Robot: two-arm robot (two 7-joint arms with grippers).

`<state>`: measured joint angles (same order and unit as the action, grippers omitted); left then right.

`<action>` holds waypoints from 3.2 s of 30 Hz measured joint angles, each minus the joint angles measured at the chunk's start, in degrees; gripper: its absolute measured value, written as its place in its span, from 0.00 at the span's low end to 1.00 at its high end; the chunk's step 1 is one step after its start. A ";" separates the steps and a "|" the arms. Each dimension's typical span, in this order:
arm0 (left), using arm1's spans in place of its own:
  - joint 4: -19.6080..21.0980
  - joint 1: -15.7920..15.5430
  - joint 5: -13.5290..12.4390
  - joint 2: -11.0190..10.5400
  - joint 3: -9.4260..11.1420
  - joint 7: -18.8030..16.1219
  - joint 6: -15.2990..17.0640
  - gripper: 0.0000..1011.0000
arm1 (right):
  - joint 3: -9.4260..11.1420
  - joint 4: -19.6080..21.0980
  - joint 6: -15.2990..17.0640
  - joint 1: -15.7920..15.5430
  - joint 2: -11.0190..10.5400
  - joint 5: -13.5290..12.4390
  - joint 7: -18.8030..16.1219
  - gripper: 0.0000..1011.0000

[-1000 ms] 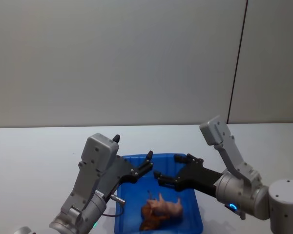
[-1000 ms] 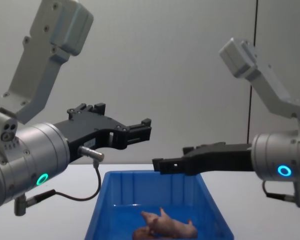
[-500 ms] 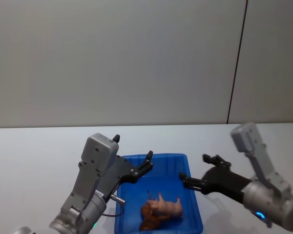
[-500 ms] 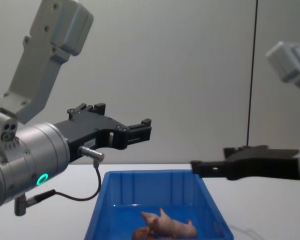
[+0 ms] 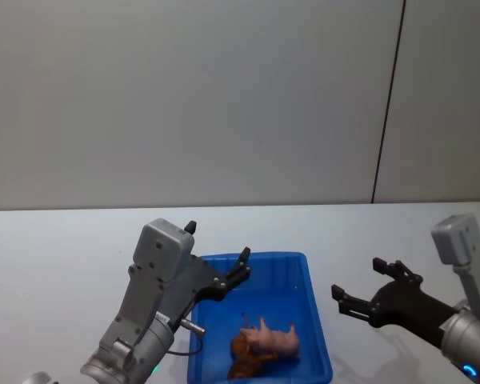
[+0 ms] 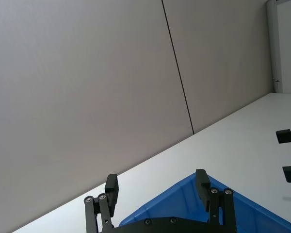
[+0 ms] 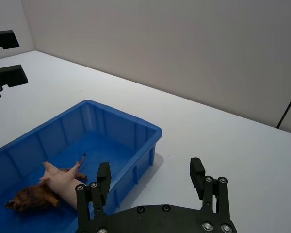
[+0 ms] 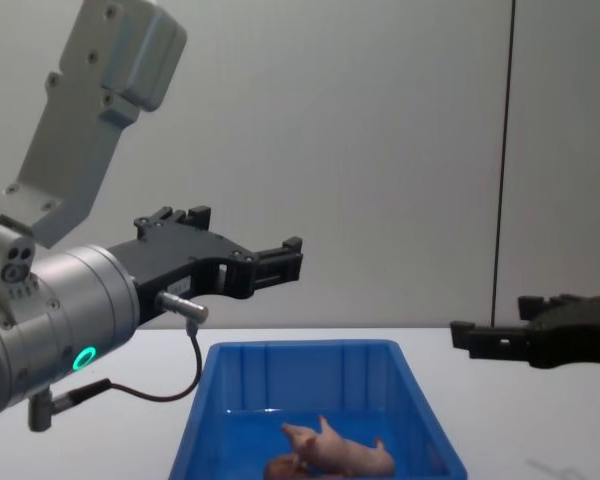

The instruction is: Pick up the two dolls from the table and place them into the box.

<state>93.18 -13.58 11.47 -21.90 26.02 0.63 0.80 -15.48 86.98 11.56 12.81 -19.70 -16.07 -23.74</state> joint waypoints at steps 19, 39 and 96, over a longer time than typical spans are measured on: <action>5.82 5.28 0.79 -4.71 -1.85 -7.65 4.25 0.99 | 1.08 1.68 -1.32 -2.15 -1.85 -1.56 0.98 0.99; 10.39 17.64 9.82 -11.84 -3.70 -19.52 4.99 0.99 | 1.29 2.01 -1.60 -2.61 -2.25 -1.89 1.19 0.99; -5.31 11.06 7.07 -5.34 -5.75 -2.81 -3.43 0.50 | 1.33 2.08 -1.65 -2.70 -2.35 -1.97 1.21 0.99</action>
<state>87.87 -2.53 18.54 -27.24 20.27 -2.18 -2.63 -14.15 89.06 9.92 10.11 -22.04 -18.04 -22.53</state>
